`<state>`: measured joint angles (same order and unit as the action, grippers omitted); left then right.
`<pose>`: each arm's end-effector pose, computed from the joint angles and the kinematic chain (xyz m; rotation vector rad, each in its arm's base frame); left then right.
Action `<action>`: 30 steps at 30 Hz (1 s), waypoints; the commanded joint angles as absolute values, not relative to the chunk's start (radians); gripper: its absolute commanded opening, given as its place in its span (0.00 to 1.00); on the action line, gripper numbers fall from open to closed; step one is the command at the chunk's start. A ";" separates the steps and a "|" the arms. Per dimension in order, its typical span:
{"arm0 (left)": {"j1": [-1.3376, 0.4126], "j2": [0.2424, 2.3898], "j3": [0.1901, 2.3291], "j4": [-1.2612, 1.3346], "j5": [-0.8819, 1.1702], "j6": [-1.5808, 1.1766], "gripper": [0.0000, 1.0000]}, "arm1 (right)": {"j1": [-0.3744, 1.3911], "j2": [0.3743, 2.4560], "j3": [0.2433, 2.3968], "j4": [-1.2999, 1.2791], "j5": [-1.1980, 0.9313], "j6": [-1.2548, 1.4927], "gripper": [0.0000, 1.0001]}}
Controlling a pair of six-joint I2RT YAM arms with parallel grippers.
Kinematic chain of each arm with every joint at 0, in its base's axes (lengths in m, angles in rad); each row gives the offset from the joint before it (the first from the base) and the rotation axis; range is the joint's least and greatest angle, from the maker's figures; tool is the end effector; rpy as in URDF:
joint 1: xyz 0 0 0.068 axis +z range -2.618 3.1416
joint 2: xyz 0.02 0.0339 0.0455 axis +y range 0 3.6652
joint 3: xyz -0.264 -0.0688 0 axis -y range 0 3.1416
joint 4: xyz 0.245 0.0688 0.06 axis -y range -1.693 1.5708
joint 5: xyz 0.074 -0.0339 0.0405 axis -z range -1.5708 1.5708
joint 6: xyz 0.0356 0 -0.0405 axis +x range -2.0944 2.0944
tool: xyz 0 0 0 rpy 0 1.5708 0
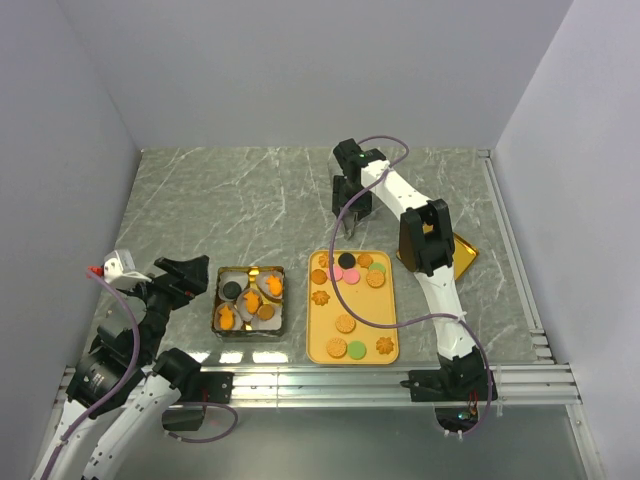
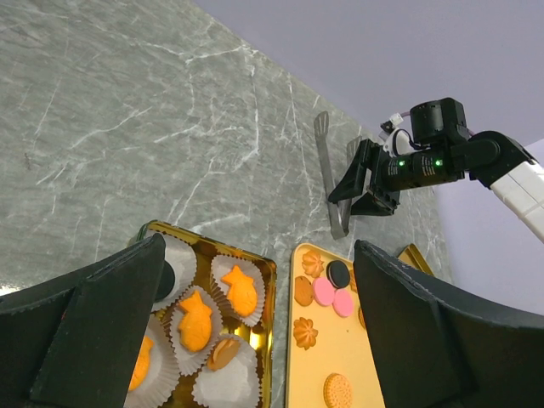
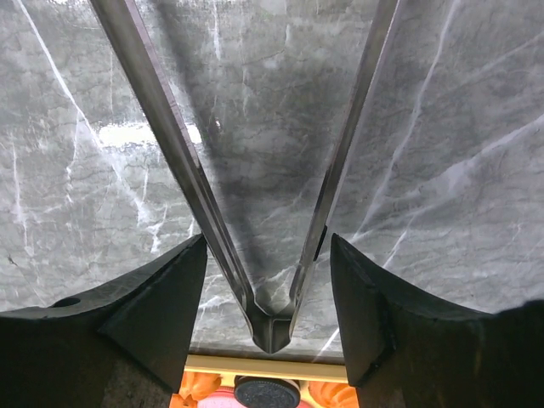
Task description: Pack the cookies
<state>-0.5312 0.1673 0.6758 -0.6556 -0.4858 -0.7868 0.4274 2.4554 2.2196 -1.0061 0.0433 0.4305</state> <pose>0.0505 -0.0104 0.3137 -0.5754 1.6348 -0.5633 0.4665 0.2108 0.1782 0.0145 2.8214 0.1392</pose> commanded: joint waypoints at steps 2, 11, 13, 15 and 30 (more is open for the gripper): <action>-0.534 0.164 0.698 -0.624 -0.491 -0.776 0.99 | 0.423 2.413 2.224 -1.002 0.057 0.410 0.68; -0.534 0.167 0.699 -0.623 -0.486 -0.772 0.99 | 0.364 2.087 1.984 -0.944 0.064 0.429 0.68; -0.534 0.167 0.699 -0.624 -0.486 -0.773 1.00 | 0.332 1.970 1.865 -0.908 0.064 0.440 0.68; -0.534 0.163 0.699 -0.624 -0.489 -0.778 0.99 | 0.305 1.896 1.786 -0.881 0.064 0.443 0.68; -0.535 0.172 0.699 -0.620 -0.466 -0.767 1.00 | 0.046 1.885 1.552 -0.828 0.048 0.471 0.57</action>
<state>-0.5316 0.1661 0.6758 -0.6548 -0.4831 -0.7826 0.0437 1.8748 1.5246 -0.8524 0.0525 0.4603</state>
